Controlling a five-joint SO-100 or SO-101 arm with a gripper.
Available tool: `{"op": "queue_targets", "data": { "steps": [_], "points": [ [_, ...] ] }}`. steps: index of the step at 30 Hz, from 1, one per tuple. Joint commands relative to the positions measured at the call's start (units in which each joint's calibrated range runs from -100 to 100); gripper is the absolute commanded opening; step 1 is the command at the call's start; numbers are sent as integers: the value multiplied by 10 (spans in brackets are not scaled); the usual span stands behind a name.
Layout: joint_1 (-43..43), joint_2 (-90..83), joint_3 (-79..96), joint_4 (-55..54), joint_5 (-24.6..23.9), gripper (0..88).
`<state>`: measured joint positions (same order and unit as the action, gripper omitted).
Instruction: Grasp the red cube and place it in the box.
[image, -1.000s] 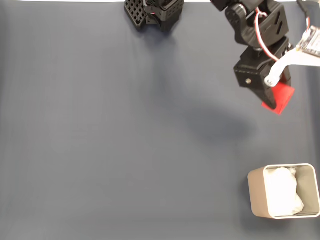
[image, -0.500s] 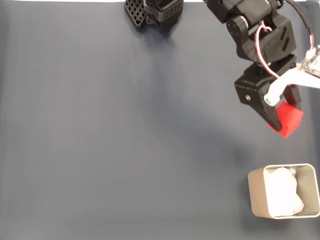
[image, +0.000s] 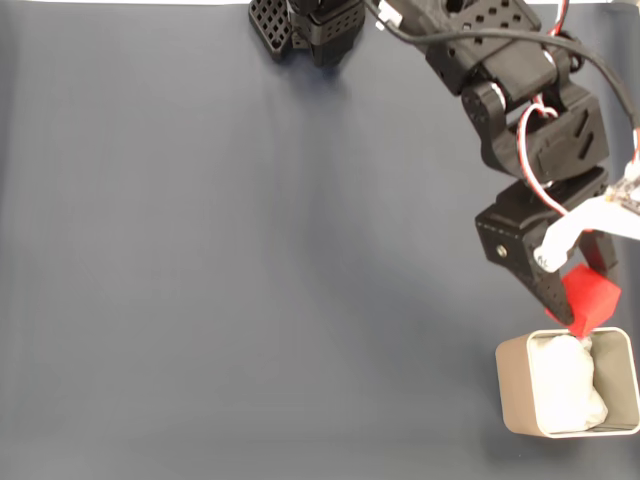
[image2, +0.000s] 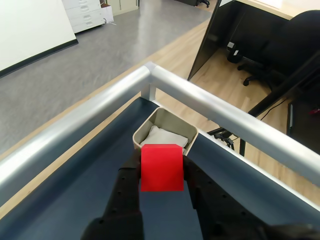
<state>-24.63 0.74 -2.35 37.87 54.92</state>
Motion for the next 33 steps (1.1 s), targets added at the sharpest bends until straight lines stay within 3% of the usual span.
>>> {"op": "queue_targets", "data": {
  "steps": [1, 33],
  "points": [
    [14, 13, -69, 5, 3, 32],
    [36, 193, -301, 20, 11, 31]
  ]
}}
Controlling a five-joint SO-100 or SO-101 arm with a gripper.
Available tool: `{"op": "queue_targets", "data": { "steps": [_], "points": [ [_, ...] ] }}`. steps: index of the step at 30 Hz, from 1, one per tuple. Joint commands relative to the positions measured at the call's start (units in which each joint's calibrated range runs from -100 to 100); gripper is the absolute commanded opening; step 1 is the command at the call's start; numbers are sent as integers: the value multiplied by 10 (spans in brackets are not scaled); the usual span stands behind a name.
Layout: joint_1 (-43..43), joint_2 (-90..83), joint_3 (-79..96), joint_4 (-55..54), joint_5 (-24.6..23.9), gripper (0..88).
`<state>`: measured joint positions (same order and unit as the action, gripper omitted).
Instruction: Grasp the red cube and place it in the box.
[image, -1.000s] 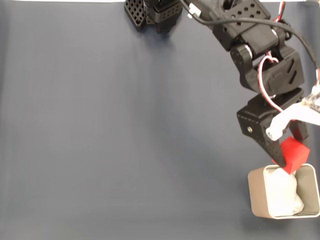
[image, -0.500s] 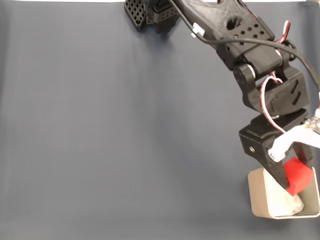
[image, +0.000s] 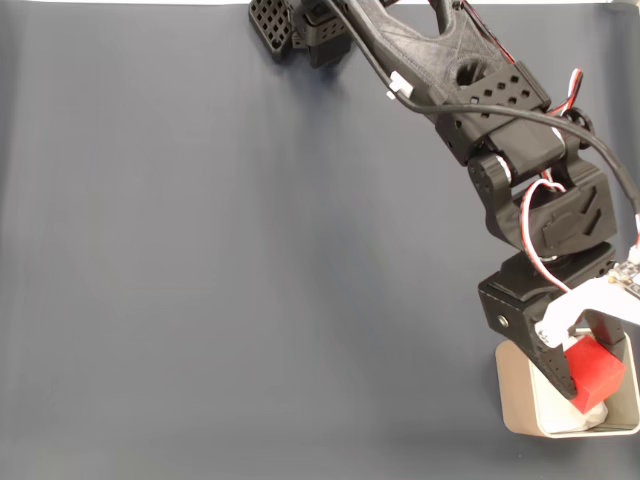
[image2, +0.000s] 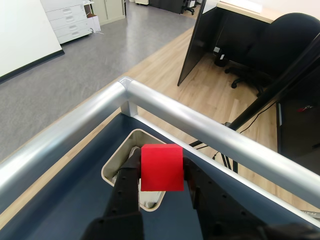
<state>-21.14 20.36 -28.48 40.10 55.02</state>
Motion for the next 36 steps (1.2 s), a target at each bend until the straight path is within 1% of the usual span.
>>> {"op": "queue_targets", "data": {
  "steps": [1, 14, 25, 36],
  "points": [
    [0, -1, -42, -3, 12, 31],
    [-12, 29, -54, -19, 20, 31],
    [-29, 49, -69, -30, 6, 31],
    [-29, 68, -92, -37, 1, 31]
  ]
}}
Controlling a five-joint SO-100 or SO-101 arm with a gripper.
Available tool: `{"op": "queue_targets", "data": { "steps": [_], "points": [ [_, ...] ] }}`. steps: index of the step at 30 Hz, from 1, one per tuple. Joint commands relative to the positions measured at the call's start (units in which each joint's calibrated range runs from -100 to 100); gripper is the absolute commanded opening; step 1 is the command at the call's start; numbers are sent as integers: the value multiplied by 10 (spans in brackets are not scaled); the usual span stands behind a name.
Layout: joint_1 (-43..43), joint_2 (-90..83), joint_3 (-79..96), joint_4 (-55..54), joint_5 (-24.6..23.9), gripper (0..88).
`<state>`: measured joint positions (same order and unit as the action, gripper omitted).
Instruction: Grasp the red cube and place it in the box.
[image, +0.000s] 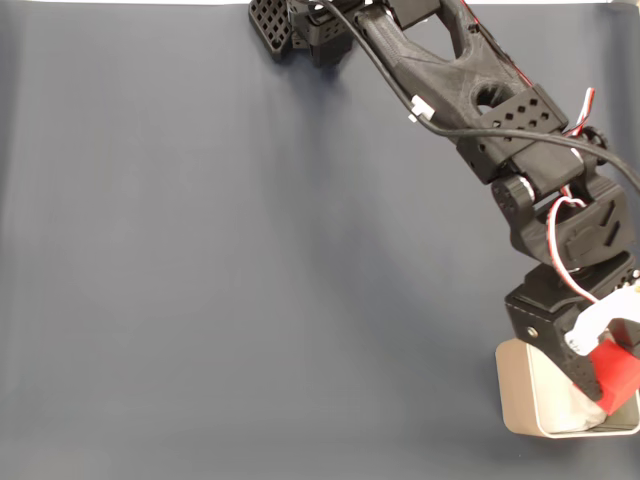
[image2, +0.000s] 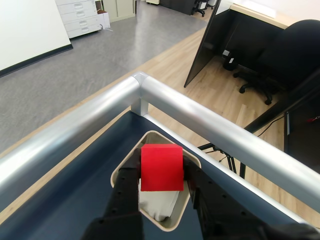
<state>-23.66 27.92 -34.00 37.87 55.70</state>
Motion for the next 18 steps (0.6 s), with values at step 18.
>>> {"op": "queue_targets", "data": {
  "steps": [18],
  "points": [
    [-2, -15, -29, -11, -19, 31]
  ]
}}
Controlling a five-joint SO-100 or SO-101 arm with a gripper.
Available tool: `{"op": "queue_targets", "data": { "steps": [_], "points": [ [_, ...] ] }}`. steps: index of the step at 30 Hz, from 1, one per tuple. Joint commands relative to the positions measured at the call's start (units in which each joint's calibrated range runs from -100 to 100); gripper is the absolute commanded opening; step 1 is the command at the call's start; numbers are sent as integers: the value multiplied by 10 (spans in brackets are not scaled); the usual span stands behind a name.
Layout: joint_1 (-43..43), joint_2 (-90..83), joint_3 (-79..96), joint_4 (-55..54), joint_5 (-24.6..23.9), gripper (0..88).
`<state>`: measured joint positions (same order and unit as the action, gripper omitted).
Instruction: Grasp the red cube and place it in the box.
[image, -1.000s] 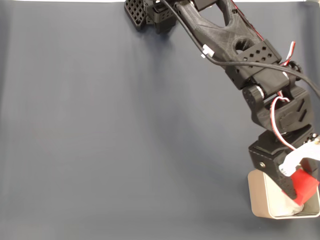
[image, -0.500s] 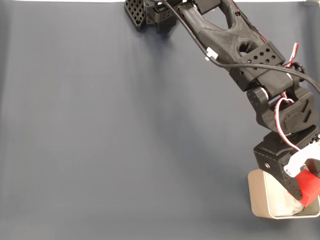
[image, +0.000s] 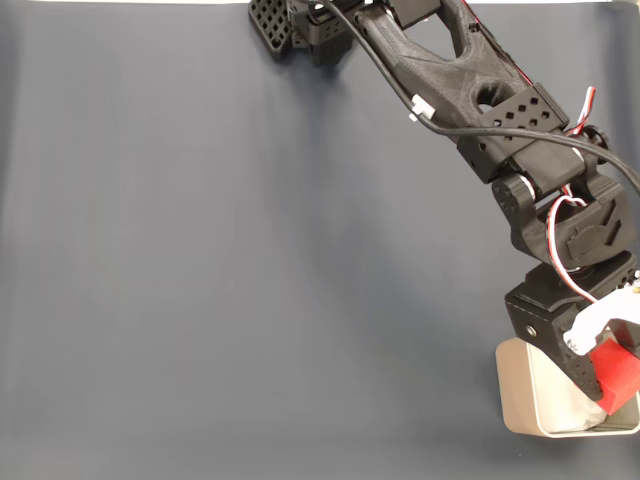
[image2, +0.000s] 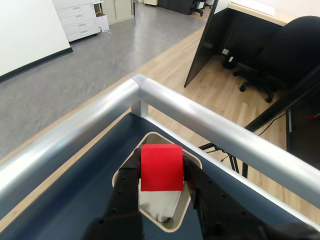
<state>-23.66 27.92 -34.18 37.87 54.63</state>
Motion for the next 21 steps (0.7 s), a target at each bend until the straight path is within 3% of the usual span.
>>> {"op": "queue_targets", "data": {
  "steps": [1, 21],
  "points": [
    [-2, -15, -27, -11, -9, 31],
    [-1, -31, -10, -11, -23, 30]
  ]
}}
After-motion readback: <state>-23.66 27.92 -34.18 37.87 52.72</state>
